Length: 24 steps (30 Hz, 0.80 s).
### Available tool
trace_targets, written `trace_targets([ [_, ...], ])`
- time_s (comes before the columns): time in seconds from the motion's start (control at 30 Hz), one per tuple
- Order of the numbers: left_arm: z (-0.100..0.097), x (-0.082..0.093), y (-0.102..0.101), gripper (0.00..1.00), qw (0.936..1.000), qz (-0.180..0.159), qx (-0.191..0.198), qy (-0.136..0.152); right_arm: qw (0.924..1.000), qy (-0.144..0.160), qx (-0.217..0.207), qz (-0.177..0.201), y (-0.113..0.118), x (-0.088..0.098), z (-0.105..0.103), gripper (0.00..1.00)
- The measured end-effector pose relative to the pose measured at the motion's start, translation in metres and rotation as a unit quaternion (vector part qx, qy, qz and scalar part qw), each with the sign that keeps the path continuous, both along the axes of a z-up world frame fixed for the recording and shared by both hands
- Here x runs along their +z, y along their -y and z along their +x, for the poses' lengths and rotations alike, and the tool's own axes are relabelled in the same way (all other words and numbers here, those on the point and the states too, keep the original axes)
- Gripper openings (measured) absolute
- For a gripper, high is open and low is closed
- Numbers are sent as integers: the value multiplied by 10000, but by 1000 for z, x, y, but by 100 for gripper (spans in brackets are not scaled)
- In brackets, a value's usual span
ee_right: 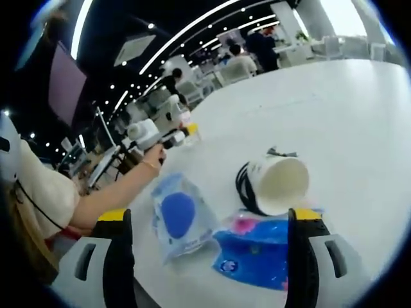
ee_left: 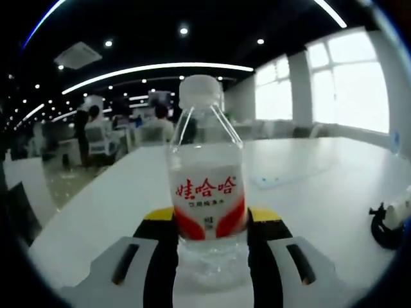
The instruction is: Arrange the tabletop items into an orderly group along one side of the table until the central work area is clear of visible clutter.
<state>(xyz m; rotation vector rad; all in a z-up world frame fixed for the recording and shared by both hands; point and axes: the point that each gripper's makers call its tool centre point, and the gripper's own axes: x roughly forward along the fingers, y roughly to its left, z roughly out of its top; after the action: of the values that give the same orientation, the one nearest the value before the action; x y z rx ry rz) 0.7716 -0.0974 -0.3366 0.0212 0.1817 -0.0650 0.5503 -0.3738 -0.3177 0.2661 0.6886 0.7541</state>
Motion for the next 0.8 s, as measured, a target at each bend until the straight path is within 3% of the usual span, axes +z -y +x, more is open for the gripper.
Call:
trace_targets([
  [0.37, 0, -2, 0, 38, 9999, 71, 54, -122, 9999, -93, -48, 41, 1, -1, 0, 96],
  [0.47, -2, -4, 4, 38, 9996, 240, 16, -151, 9998, -141, -137, 64, 5, -2, 1, 95],
  [0.63, -3, -5, 6, 38, 9996, 172, 32, -214, 9995, -95, -273, 92, 11, 2, 4, 92],
  [0.8, -1, -4, 7, 38, 9992, 235, 250, -224, 9996, -105, -194, 171, 8, 4, 2, 90],
])
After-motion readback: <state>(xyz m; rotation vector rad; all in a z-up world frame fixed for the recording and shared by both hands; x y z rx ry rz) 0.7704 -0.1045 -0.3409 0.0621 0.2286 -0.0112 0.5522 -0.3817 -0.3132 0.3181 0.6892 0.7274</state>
